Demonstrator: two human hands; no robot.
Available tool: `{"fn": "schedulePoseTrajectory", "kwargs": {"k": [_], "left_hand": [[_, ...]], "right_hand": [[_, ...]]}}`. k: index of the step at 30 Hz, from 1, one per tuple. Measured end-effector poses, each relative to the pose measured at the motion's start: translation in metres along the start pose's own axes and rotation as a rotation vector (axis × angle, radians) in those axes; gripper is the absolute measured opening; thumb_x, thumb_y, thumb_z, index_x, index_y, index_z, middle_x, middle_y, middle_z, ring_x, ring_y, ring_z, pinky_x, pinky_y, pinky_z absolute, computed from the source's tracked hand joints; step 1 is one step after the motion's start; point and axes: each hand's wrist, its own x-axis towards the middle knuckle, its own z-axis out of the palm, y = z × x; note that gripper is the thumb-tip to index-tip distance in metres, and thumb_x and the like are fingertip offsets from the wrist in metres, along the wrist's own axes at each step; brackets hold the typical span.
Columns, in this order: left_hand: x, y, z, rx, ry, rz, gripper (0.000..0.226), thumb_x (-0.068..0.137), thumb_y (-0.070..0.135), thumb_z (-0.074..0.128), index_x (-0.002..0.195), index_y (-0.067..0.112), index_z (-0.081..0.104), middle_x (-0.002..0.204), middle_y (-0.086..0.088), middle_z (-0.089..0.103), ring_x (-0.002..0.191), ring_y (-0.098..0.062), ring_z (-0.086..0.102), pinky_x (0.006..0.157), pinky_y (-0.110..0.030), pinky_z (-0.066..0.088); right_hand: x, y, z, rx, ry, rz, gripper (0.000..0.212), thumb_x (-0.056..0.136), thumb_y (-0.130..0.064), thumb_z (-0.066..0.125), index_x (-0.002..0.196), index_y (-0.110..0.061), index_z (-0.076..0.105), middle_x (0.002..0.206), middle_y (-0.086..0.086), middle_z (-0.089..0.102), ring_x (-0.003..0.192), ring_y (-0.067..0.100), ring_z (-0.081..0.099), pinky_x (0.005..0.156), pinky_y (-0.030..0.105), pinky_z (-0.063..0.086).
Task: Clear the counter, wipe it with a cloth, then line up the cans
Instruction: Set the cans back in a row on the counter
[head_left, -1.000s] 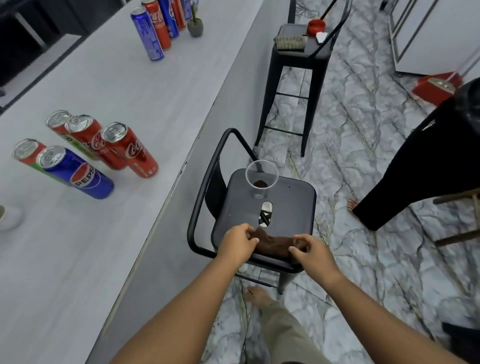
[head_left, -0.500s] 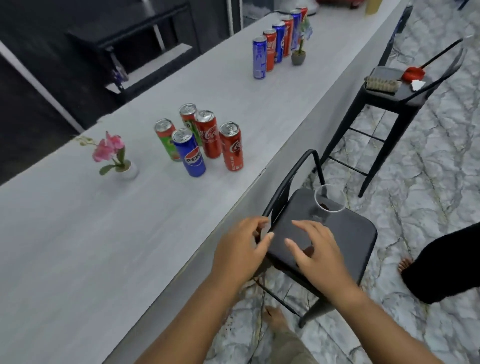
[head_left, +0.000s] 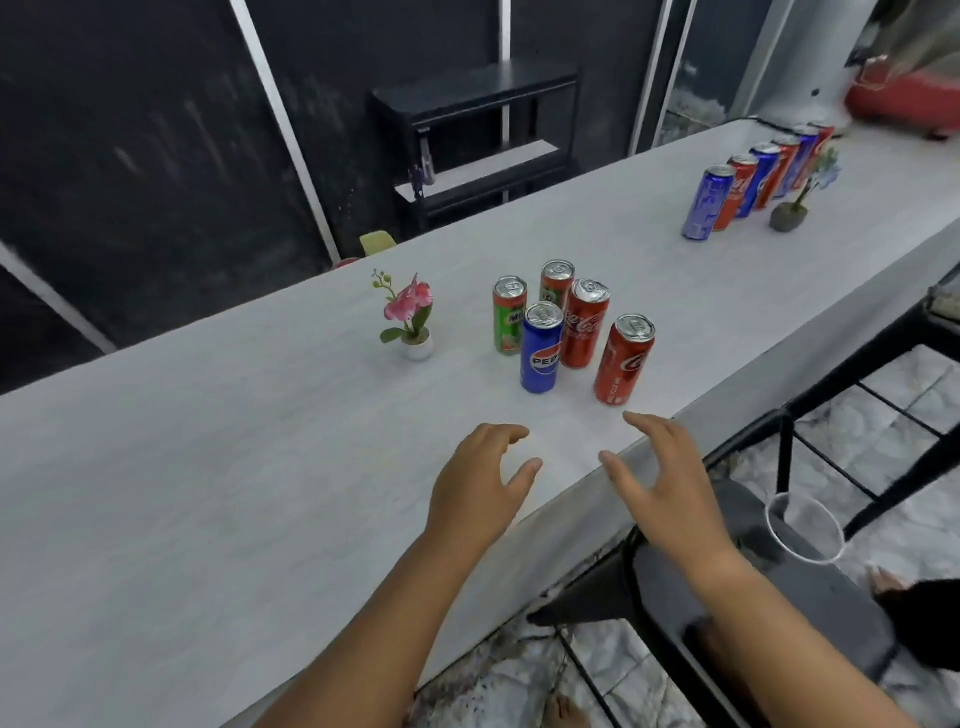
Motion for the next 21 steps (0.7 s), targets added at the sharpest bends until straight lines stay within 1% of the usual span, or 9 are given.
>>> {"fn": "schedulePoseTrajectory", "kwargs": {"k": [4, 5, 8, 11, 13, 15, 18, 19, 21], "left_hand": [[0.026, 0.003, 0.002, -0.057, 0.001, -0.126, 0.044, 0.099, 0.052, 0.071, 0.140, 0.040, 0.058, 0.139, 0.019, 0.060, 0.120, -0.004, 0.062, 0.096, -0.024, 0.057], [0.034, 0.005, 0.004, -0.074, -0.001, -0.153, 0.046, 0.099, 0.052, 0.072, 0.141, 0.040, 0.057, 0.141, 0.018, 0.060, 0.120, -0.005, 0.063, 0.095, -0.024, 0.057], [0.062, 0.014, 0.016, -0.126, -0.012, -0.245, 0.057, 0.097, 0.049, 0.075, 0.148, 0.039, 0.050, 0.149, 0.015, 0.057, 0.124, -0.008, 0.062, 0.098, -0.026, 0.056], [0.095, 0.022, 0.030, -0.201, -0.008, -0.339, 0.075, 0.094, 0.046, 0.080, 0.157, 0.038, 0.040, 0.161, 0.011, 0.050, 0.136, -0.013, 0.058, 0.106, -0.034, 0.055], [0.114, 0.024, 0.038, -0.270, 0.010, -0.374, 0.084, 0.092, 0.043, 0.084, 0.160, 0.037, 0.035, 0.166, 0.010, 0.046, 0.144, -0.016, 0.054, 0.110, -0.038, 0.053], [0.129, 0.025, 0.045, -0.313, 0.020, -0.379, 0.090, 0.089, 0.039, 0.088, 0.161, 0.036, 0.034, 0.167, 0.010, 0.044, 0.148, -0.018, 0.050, 0.112, -0.040, 0.050], [0.142, 0.026, 0.055, -0.371, 0.028, -0.363, 0.088, 0.085, 0.035, 0.091, 0.156, 0.035, 0.040, 0.162, 0.011, 0.051, 0.145, -0.017, 0.053, 0.107, -0.034, 0.050], [0.145, 0.026, 0.058, -0.378, 0.037, -0.354, 0.086, 0.085, 0.034, 0.091, 0.155, 0.035, 0.042, 0.159, 0.011, 0.054, 0.143, -0.017, 0.055, 0.106, -0.032, 0.050], [0.148, 0.025, 0.061, -0.370, 0.076, -0.337, 0.080, 0.086, 0.035, 0.090, 0.152, 0.033, 0.046, 0.153, 0.010, 0.060, 0.138, -0.016, 0.060, 0.103, -0.029, 0.051]], "right_hand": [[0.038, 0.003, 0.004, 0.117, 0.059, 0.079, 0.063, 0.091, -0.059, 0.075, 0.146, -0.047, 0.046, 0.141, -0.028, 0.047, 0.128, -0.016, 0.042, 0.103, 0.018, 0.034], [0.046, 0.006, 0.004, 0.151, 0.083, 0.106, 0.068, 0.089, -0.059, 0.077, 0.147, -0.047, 0.043, 0.142, -0.028, 0.046, 0.127, -0.017, 0.043, 0.102, 0.018, 0.035], [0.072, 0.023, 0.005, 0.222, 0.051, 0.188, 0.084, 0.085, -0.054, 0.084, 0.152, -0.047, 0.036, 0.149, -0.016, 0.047, 0.136, 0.001, 0.047, 0.103, 0.028, 0.040], [0.098, 0.037, 0.007, 0.289, -0.060, 0.210, 0.093, 0.082, -0.047, 0.090, 0.156, -0.046, 0.033, 0.154, -0.012, 0.049, 0.141, 0.008, 0.048, 0.107, 0.032, 0.040], [0.113, 0.044, 0.008, 0.308, -0.118, 0.203, 0.090, 0.082, -0.042, 0.090, 0.154, -0.047, 0.036, 0.153, -0.015, 0.052, 0.141, 0.007, 0.050, 0.108, 0.032, 0.041], [0.123, 0.048, 0.008, 0.321, -0.164, 0.213, 0.081, 0.082, -0.041, 0.090, 0.147, -0.051, 0.042, 0.144, -0.020, 0.058, 0.134, 0.006, 0.055, 0.105, 0.032, 0.043], [0.131, 0.054, 0.009, 0.294, -0.192, 0.211, 0.063, 0.082, -0.046, 0.089, 0.126, -0.066, 0.049, 0.126, -0.030, 0.065, 0.119, -0.004, 0.061, 0.094, 0.028, 0.047], [0.133, 0.056, 0.009, 0.292, -0.190, 0.206, 0.059, 0.081, -0.047, 0.089, 0.122, -0.067, 0.051, 0.122, -0.032, 0.066, 0.117, -0.005, 0.061, 0.091, 0.027, 0.048], [0.138, 0.058, 0.009, 0.294, -0.175, 0.205, 0.056, 0.079, -0.046, 0.090, 0.120, -0.059, 0.055, 0.115, -0.032, 0.069, 0.114, -0.003, 0.063, 0.089, 0.029, 0.051]]}}
